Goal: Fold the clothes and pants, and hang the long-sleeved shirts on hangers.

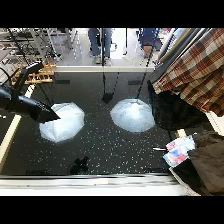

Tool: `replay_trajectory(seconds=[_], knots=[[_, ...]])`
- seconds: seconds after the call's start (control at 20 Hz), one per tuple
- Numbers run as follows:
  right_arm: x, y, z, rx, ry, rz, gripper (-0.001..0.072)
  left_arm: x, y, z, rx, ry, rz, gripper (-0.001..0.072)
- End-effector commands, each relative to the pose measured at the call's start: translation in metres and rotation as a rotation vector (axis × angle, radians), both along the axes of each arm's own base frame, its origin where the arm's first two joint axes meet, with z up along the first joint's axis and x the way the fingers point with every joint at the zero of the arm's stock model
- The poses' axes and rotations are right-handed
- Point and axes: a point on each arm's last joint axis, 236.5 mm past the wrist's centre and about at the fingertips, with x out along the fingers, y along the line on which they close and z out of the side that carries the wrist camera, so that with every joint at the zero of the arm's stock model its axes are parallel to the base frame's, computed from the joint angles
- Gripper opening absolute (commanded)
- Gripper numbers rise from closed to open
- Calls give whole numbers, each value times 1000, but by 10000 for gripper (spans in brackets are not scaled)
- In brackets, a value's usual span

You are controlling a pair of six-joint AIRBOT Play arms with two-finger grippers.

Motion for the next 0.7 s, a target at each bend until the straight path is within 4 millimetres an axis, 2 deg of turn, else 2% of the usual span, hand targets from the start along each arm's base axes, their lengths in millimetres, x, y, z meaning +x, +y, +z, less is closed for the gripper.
replay_trajectory(seconds=[0.0, 0.1, 0.15, 0.2, 0.25, 0.35, 0.4, 0.45, 0.5, 0.55, 0.6, 0.65], knots=[[81, 11, 67, -155, -132, 206, 695, 7, 14, -6, 61, -17, 31, 10], [143, 50, 76, -160, -240, 392, 697, 12, 33, -15, 139, -13, 85, 10], [174, 80, 73, -133, -291, 492, 694, 14, 44, -19, 180, -8, 121, 10], [200, 118, 65, -88, -326, 603, 680, 18, 58, -23, 229, -5, 170, 9], [219, 158, 55, -51, -348, 718, 625, 24, 73, -25, 272, -13, 233, 9], [249, 235, 27, -48, -383, 917, 601, 46, 95, -19, 288, -71, 366, 11], [264, 269, 13, -91, -420, 1014, 499, 57, 102, -14, 267, -104, 416, 10], [279, 292, 4, -166, -459, 1084, 400, 63, 108, -11, 241, -108, 483, 10], [300, 304, 2, -291, -513, 1148, 291, 61, 112, -12, 230, -82, 526, 10], [320, 308, 7, -418, -570, 1193, 167, 58, 114, -14, 212, -46, 577, 10], [340, 308, 20, -546, -633, 1231, 9, 59, 114, -13, 208, -50, 583, 10], [356, 307, 32, -625, -694, 1231, 13, 59, 114, -13, 208, -49, 582, 10]])
